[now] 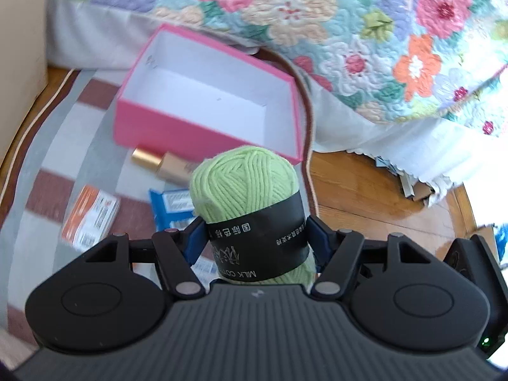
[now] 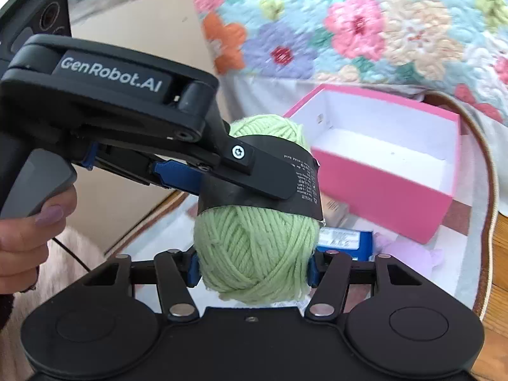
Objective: Organize objects
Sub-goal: 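Lift the yarn ball with the left gripper and lower it into the pink box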
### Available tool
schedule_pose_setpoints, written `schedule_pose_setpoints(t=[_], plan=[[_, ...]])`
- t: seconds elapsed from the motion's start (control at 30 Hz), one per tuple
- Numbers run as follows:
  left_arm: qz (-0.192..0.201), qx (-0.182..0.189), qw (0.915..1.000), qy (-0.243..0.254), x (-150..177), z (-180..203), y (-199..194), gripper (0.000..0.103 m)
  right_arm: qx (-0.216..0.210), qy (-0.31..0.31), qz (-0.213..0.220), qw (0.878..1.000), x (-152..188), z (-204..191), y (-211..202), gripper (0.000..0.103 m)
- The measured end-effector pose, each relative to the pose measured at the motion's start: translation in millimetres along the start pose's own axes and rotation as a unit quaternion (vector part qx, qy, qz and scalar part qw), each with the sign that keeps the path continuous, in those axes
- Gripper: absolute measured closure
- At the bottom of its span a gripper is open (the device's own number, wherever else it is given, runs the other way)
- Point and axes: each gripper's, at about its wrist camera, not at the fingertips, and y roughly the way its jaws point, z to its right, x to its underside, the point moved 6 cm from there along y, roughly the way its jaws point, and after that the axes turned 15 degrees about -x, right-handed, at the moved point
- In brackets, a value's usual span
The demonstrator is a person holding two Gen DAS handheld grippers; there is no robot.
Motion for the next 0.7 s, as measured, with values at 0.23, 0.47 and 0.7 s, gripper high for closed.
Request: schedule_pose_setpoints(t=[0.23, 0.47, 0.7], plan=[[0.030, 0.017, 0.9986, 0.040, -51, 31, 5, 0.038, 0.020, 0.032, 0.061, 0.997, -43, 34, -9, 0.036], [0.056, 0.003, 0.9948, 0.085, -115, 64, 49, 0.038, 0.060, 0.042, 0.065, 0.995, -85, 97, 20, 0.036], [0.034, 0.002, 0.9962, 0.079, -161, 71, 130, 0.038, 0.104, 0.111, 0.083, 0.985, -100, 166, 55, 0.037]])
